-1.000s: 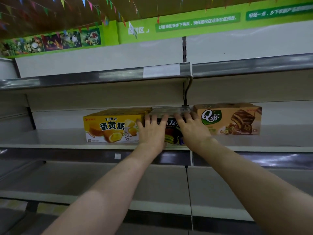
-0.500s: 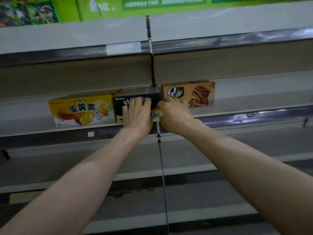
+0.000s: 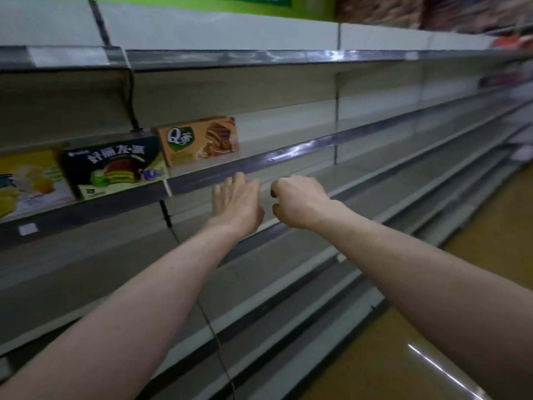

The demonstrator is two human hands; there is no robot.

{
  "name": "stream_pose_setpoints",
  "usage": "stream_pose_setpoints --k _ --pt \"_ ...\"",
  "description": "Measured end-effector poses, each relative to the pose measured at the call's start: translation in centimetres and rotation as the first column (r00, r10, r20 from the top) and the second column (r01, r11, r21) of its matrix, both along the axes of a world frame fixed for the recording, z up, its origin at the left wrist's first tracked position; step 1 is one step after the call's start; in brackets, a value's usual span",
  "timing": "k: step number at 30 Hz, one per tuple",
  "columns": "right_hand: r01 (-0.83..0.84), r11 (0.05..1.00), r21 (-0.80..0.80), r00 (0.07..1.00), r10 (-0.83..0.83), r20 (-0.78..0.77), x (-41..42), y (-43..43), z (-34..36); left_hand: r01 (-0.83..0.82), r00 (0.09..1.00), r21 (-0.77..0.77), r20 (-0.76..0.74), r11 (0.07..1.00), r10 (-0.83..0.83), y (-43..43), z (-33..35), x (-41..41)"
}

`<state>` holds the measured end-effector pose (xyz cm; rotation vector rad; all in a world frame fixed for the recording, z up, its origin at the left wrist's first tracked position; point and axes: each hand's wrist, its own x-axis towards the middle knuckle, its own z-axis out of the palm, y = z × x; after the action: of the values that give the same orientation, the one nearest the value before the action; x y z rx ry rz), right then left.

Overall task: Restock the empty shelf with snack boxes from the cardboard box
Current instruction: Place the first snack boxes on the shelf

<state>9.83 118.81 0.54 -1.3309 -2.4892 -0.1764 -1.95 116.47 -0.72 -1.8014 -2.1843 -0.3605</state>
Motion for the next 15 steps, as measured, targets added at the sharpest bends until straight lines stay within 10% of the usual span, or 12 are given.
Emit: stream_pose_setpoints --k 15 --pt "0.527 0.846 -0.082 0.850 -0.524 0.055 26.4 -8.7 -1.6 0.561 0.820 -0.100 -0.074 0.822 -0.568 -3.6 -1.3 26.1"
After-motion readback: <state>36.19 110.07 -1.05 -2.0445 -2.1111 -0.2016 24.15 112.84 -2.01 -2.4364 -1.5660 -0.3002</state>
